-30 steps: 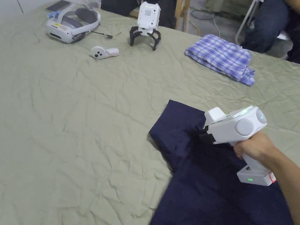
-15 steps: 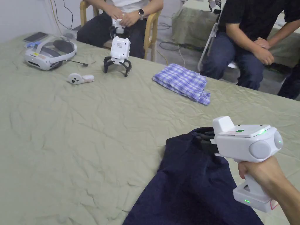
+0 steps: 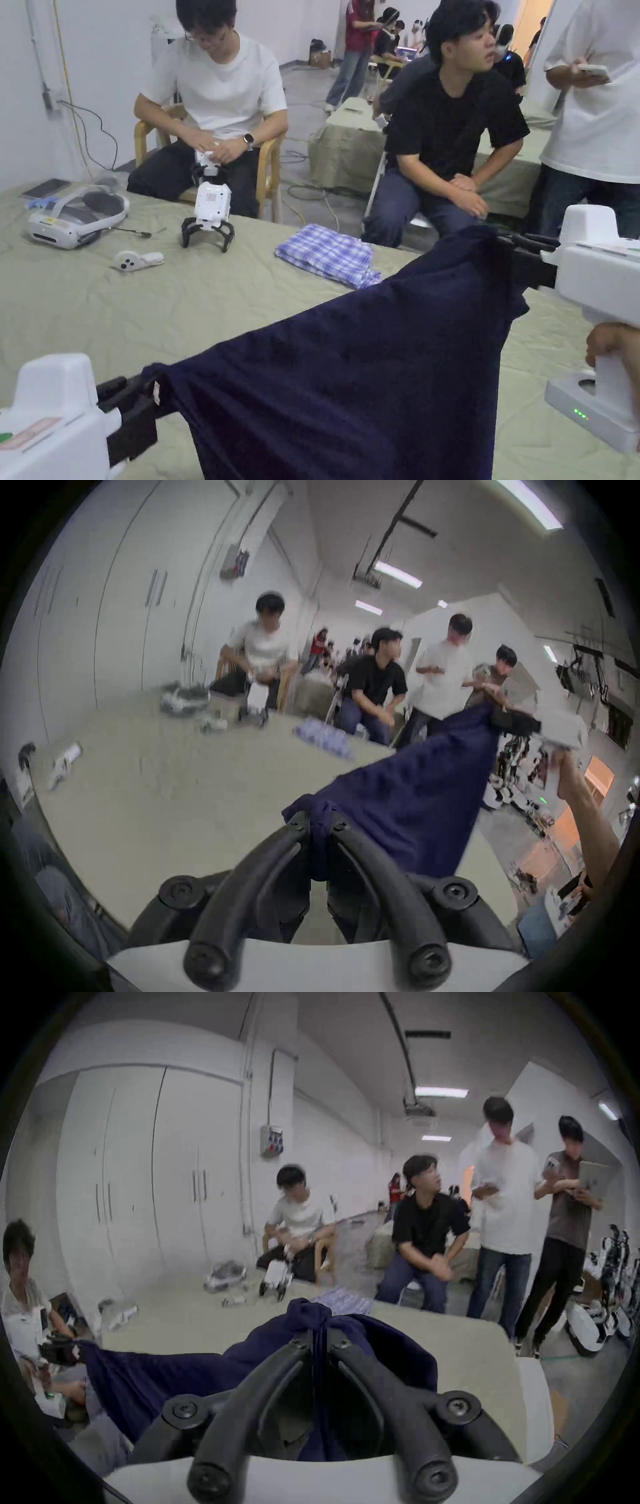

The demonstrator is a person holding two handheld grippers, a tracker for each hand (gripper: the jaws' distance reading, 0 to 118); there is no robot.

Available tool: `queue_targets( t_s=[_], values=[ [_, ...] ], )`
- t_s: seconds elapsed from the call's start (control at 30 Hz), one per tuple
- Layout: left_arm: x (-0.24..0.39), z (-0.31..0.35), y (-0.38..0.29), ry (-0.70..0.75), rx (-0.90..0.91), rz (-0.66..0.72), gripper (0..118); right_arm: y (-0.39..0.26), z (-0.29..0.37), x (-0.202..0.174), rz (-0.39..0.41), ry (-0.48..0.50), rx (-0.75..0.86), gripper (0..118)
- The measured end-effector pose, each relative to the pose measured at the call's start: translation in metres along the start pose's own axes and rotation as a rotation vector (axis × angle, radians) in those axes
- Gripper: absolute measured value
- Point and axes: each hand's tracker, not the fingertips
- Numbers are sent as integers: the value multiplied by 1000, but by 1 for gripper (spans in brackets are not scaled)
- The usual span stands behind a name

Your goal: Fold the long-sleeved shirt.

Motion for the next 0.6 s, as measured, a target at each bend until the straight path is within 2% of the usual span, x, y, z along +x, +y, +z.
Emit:
queue_targets(
  t_s=[0.1, 0.2, 0.27, 0.47, 0.6],
  values=[
    [4, -5, 58, 10, 111, -26, 11, 37, 36, 5, -7, -30, 52, 3],
    [8, -13, 117, 0, 200, -25, 11, 66, 68, 12, -42, -79, 117, 3],
    [12, -16, 156, -10, 234, -19, 11, 86, 83, 15, -87, -69, 159, 3],
    [38, -24, 272, 22, 348, -85, 11, 150, 108, 4, -60, -159, 220, 3],
    [61, -25, 338, 65, 406, -176, 11, 176, 121, -1, -89, -211, 252, 3]
  ],
)
